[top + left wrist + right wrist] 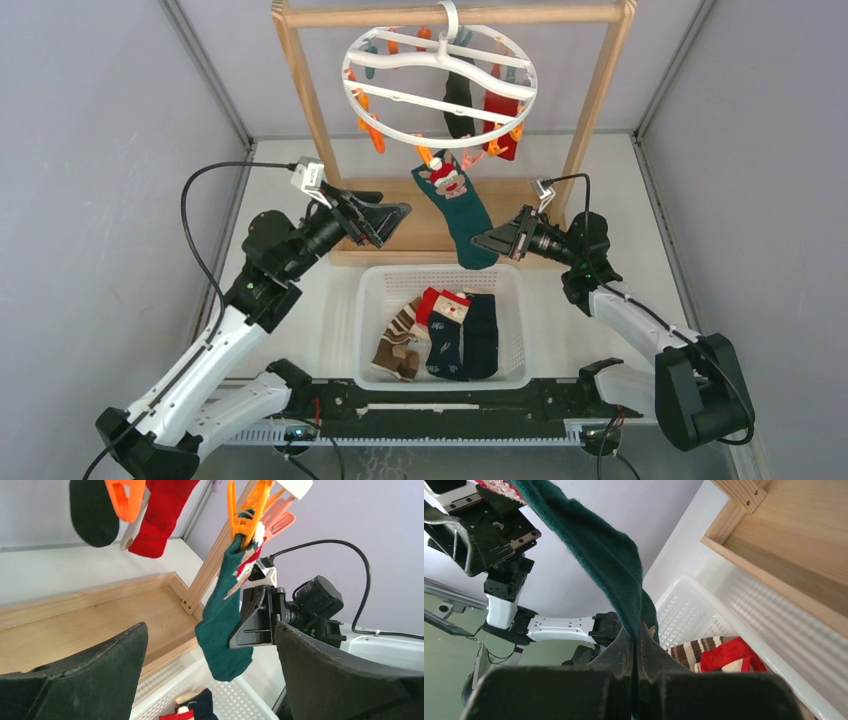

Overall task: Remove the socks clipped to the hanger
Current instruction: Remove the sock from the hanger.

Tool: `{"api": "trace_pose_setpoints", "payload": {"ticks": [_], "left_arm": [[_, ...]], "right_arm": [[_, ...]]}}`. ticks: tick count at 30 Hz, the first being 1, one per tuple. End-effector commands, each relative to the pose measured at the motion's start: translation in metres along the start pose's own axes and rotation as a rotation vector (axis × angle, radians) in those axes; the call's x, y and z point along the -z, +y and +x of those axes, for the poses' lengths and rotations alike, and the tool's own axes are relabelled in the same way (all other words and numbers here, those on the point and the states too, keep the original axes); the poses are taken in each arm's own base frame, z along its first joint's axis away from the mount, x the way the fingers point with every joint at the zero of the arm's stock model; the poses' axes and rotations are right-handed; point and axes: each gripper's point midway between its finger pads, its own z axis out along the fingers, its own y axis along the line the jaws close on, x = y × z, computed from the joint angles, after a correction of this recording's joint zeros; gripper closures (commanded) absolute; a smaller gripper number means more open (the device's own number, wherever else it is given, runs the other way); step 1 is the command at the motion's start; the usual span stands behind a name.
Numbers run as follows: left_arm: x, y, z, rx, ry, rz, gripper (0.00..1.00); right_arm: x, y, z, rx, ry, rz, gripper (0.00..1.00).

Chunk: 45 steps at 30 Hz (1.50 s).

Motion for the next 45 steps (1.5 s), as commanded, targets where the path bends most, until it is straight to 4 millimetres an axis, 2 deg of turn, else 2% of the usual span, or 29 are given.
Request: {"api": "trace_pose_setpoints", "payload": {"ticks": [1, 8, 19, 28, 33, 38, 45], "left_arm": [[-0.003, -0.030, -0.044, -0.063, -0.120, 0.064, 0.00], [-0.007, -0.047, -0.061, -0.064, -0.184, 0.121, 0.00], [-0.034, -0.053, -0.074, -0.096, -0.207, 0.127, 0.00], [-0.048, -0.049, -0.076, -0.148, -0.218, 0.117, 0.00], [-0.057, -0.057, -0.080, -0.183, -0.199, 0.172, 0.00], [-0.057, -0.064, -0.087, -0.200, -0.198, 0.217, 0.00], [-0.063, -0.068, -0.087, -0.199, -0.158, 0.296, 0.00]], "right_arm": [[0.003, 0.019, -0.005, 0.050, -0.012, -0.056, 1.00], [0.001, 0.021, -0.001, 0.051, -0.002, -0.061, 1.00], [-0.005, 0.024, 0.007, 0.057, 0.018, -0.079, 1.00], [-0.006, 0.025, 0.011, 0.060, 0.032, -0.082, 1.00], [-0.005, 0.026, 0.012, 0.065, 0.037, -0.084, 1.00], [-0.004, 0.027, 0.012, 0.069, 0.038, -0.084, 1.00], [-0.004, 0.027, 0.013, 0.070, 0.044, -0.086, 1.00]]}}
